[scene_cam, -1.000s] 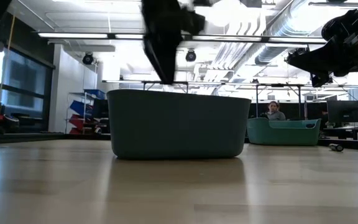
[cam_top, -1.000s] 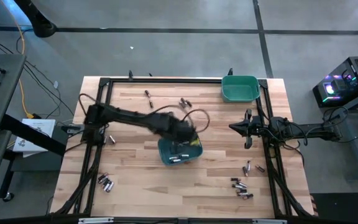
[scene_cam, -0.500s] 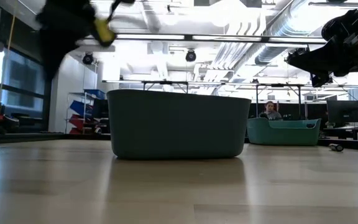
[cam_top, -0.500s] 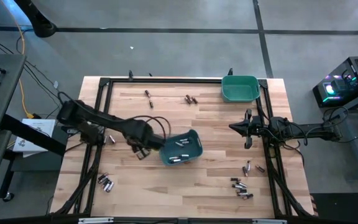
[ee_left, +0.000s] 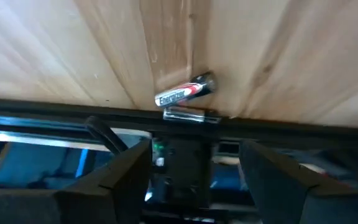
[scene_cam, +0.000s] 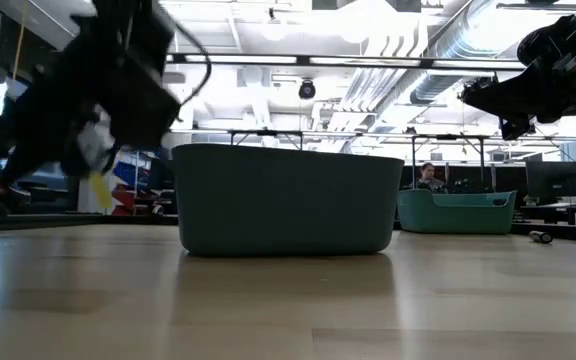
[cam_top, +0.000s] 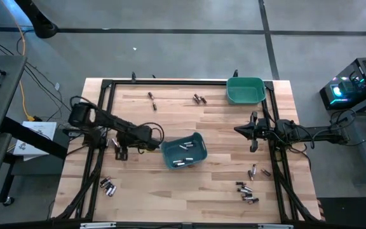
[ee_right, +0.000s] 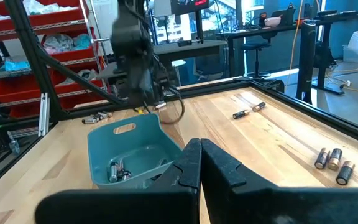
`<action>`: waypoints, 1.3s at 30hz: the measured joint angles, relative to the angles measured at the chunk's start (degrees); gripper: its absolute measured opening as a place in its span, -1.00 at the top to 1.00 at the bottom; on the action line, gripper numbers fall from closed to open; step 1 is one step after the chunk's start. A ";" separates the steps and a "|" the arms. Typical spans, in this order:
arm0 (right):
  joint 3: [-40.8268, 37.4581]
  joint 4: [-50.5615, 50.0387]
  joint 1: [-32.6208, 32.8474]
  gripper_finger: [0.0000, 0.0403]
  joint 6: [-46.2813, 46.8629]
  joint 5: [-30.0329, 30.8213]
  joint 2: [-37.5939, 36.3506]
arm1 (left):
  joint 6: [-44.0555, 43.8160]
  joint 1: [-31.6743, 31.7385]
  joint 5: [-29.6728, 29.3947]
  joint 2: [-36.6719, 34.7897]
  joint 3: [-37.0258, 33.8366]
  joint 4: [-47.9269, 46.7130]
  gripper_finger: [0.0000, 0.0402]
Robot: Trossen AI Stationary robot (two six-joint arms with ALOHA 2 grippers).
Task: Sort batteries
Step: Put the silver battery into the blue bin
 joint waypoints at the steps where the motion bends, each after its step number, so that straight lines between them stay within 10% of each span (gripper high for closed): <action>1: 0.00 0.02 0.01 1.00 0.00 0.01 0.00 | 1.58 0.17 -0.60 1.09 -0.82 0.39 -0.16; 24: 0.00 0.00 0.00 1.00 0.00 0.01 0.02 | 19.14 0.70 -8.08 10.77 -5.88 12.30 0.31; 30: 0.00 0.02 0.00 1.00 0.00 0.01 0.02 | 16.35 0.73 -7.08 9.10 -5.71 13.42 0.82; 39: 0.00 0.02 0.02 1.00 0.00 0.02 0.02 | 7.28 4.67 -6.07 -4.48 -3.51 14.06 0.83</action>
